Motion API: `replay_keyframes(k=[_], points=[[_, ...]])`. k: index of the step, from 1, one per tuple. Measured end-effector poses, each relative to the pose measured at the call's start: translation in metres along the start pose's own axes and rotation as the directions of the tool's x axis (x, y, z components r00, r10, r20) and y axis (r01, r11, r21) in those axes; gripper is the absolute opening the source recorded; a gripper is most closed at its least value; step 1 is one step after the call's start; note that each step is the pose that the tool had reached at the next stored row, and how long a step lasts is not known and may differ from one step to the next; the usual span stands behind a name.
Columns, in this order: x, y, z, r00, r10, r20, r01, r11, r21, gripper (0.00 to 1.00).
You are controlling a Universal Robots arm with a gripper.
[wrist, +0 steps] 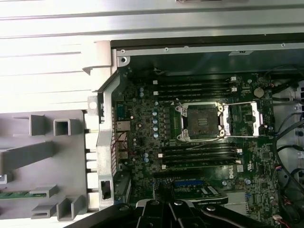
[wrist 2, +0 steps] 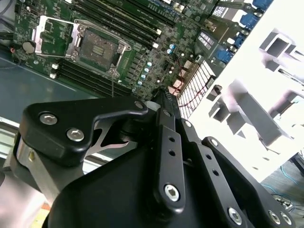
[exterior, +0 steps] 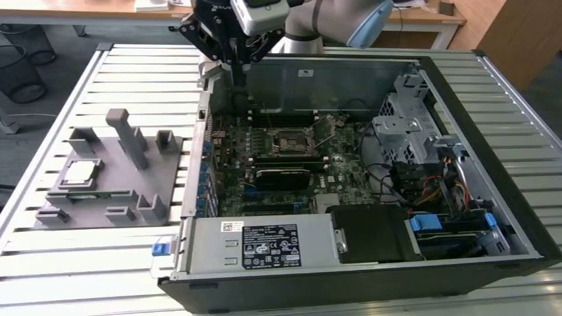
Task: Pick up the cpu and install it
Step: 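Reach for the cpu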
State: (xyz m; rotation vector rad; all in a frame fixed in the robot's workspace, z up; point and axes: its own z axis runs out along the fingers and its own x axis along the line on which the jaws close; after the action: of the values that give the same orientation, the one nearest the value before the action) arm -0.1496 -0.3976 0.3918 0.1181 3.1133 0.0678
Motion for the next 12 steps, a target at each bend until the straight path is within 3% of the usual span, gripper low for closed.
replay_keyframes(k=[12], points=[[0.0181, -0.0015, 0.0016, 1.0000, 0.000, -0.0058, 0.000, 1.0000, 0.0006, 0.11]])
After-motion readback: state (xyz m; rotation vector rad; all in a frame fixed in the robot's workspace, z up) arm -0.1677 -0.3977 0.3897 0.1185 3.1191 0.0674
